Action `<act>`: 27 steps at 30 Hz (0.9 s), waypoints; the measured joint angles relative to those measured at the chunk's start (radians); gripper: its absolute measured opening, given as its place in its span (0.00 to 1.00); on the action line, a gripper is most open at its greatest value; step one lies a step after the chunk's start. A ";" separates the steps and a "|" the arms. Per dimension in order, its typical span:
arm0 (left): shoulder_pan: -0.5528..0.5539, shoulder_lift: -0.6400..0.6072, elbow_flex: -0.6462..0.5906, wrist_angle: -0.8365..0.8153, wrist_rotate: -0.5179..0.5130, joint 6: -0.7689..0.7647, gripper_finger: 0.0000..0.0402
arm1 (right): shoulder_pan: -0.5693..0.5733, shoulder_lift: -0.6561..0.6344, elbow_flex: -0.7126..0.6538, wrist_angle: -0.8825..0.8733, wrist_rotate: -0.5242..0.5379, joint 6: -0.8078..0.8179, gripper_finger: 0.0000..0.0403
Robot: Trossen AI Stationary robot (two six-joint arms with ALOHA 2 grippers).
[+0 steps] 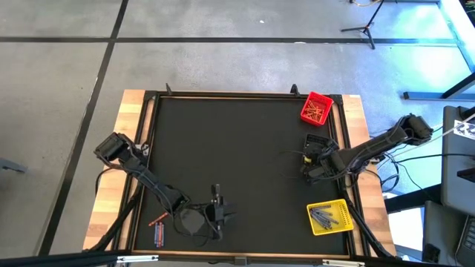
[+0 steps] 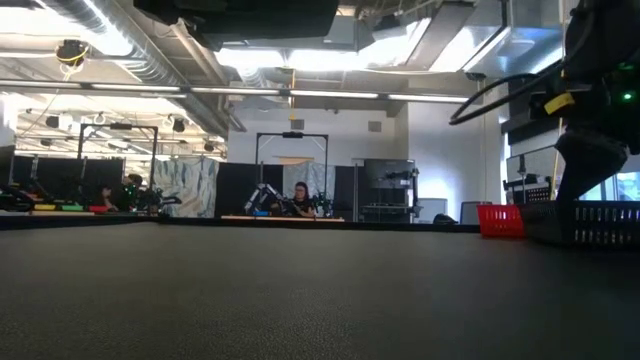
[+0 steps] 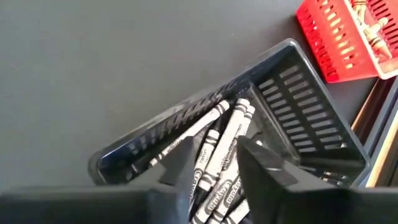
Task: Sort crayons
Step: Put the orange crayon into the red bin
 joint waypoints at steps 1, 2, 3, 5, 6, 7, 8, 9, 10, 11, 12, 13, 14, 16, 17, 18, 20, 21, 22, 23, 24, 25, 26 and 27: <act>0.000 0.000 0.000 0.000 0.000 0.000 0.30 | 0.000 0.000 0.000 0.001 -0.001 0.001 0.34; 0.000 0.000 0.000 0.000 0.000 0.000 0.30 | 0.000 0.000 0.004 -0.001 -0.006 0.000 0.37; 0.000 0.000 0.000 0.000 0.000 0.000 0.30 | 0.002 0.000 0.011 0.002 -0.009 -0.004 0.40; 0.000 0.000 0.000 0.000 -0.001 0.000 0.30 | 0.031 0.000 0.026 0.083 0.029 -0.045 0.44; 0.002 0.000 0.000 0.000 -0.002 0.001 0.30 | 0.055 0.000 0.030 0.161 0.064 -0.087 0.46; 0.005 0.000 0.000 0.000 -0.003 0.001 0.30 | 0.077 0.000 0.032 0.250 0.105 -0.145 0.46; 0.012 0.000 0.000 0.001 -0.003 0.001 0.30 | 0.099 0.000 0.032 0.343 0.146 -0.216 0.47; 0.019 0.000 0.000 0.003 -0.003 0.000 0.30 | 0.120 0.000 0.032 0.438 0.179 -0.292 0.47; 0.026 0.000 0.000 0.006 -0.003 0.000 0.30 | 0.138 0.004 0.032 0.538 0.211 -0.372 0.47; 0.035 0.000 0.000 0.008 0.000 0.000 0.30 | 0.151 0.011 0.032 0.643 0.235 -0.455 0.47; 0.044 0.000 0.000 0.010 0.009 0.000 0.30 | 0.158 0.020 0.028 0.754 0.243 -0.543 0.47; 0.053 0.000 0.000 0.010 0.023 0.000 0.30 | 0.166 0.031 0.024 0.856 0.243 -0.626 0.47; 0.060 0.000 0.000 0.009 0.045 0.000 0.30 | 0.172 0.046 0.023 0.948 0.227 -0.701 0.47; 0.066 -0.008 0.004 -0.023 0.065 0.005 0.30 | 0.173 0.084 0.023 1.111 0.179 -0.831 0.47; 0.065 -0.015 0.018 -0.062 0.064 0.005 0.30 | 0.173 0.109 0.023 1.179 0.151 -0.880 0.47; 0.060 -0.023 0.041 -0.112 0.064 0.004 0.30 | 0.173 0.134 0.023 1.243 0.122 -0.923 0.47; 0.046 -0.050 0.097 -0.271 0.059 -0.023 0.30 | 0.173 0.190 0.023 1.360 0.070 -0.997 0.47; 0.039 -0.057 0.132 -0.358 0.059 -0.055 0.30 | 0.173 0.219 0.023 1.416 0.047 -1.028 0.47; 0.031 -0.064 0.167 -0.457 0.064 -0.097 0.30 | 0.173 0.247 0.023 1.461 0.035 -1.059 0.47; 0.024 -0.069 0.200 -0.581 0.073 -0.149 0.30 | 0.173 0.275 0.022 1.502 0.022 -1.082 0.47; 0.020 -0.071 0.234 -0.696 0.098 -0.212 0.30 | 0.173 0.297 0.022 1.535 0.010 -1.099 0.47; 0.017 -0.071 0.274 -0.806 0.132 -0.280 0.30 | 0.173 0.315 0.022 1.552 -0.002 -1.106 0.47; 0.011 -0.071 0.308 -0.918 0.166 -0.353 0.30 | 0.173 0.332 0.022 1.563 -0.018 -1.109 0.47; 0.004 -0.071 0.337 -1.026 0.200 -0.435 0.30 | 0.173 0.346 0.022 1.575 -0.032 -1.110 0.47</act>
